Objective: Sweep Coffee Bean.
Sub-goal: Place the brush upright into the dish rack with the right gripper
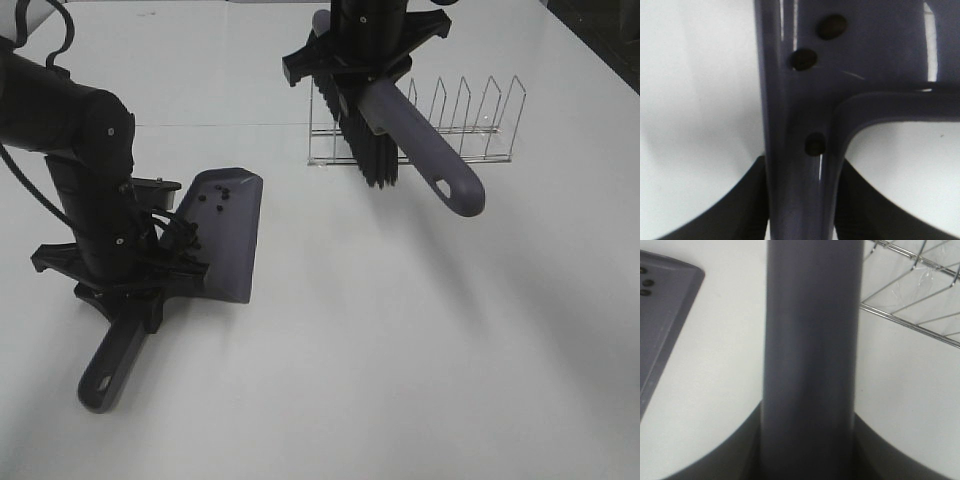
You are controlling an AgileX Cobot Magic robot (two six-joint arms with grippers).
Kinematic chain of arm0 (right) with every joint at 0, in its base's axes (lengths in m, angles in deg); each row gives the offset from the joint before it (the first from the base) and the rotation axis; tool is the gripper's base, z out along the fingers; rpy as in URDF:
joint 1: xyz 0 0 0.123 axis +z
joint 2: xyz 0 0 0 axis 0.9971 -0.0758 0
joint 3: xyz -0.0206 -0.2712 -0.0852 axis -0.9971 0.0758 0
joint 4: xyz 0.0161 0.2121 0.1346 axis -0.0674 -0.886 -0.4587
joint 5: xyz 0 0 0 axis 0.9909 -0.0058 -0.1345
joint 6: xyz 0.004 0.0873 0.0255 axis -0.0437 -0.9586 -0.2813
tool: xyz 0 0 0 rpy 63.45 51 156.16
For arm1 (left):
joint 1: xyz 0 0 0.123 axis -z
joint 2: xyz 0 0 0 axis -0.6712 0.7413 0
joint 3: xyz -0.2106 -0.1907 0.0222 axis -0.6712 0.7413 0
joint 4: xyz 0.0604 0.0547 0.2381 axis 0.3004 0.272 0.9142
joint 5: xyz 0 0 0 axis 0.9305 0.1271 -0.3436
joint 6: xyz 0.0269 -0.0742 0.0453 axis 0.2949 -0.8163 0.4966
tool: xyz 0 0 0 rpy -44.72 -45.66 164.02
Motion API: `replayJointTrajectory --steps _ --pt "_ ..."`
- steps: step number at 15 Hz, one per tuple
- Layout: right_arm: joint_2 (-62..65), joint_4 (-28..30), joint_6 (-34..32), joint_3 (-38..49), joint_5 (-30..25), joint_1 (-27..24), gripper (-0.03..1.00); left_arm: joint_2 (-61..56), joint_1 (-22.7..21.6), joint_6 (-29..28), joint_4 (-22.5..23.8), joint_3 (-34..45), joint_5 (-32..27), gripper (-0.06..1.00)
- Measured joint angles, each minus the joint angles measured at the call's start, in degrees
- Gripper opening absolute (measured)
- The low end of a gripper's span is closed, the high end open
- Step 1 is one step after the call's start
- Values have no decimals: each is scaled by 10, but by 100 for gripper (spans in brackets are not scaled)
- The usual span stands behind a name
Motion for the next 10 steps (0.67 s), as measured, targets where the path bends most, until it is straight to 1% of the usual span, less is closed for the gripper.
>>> replayJointTrajectory --steps 4,7,9,10 --pt "0 3 5 69 0 -5 26 0 0 0 0 0 -1 32" --pt "0 32 6 84 0 -7 26 0 0 0 0 0 -1 32" --pt "7 28 6 84 0 -25 26 0 0 0 0 0 -1 32" --pt "18 23 6 85 1 -43 26 0 0 0 -1 0 -1 32"
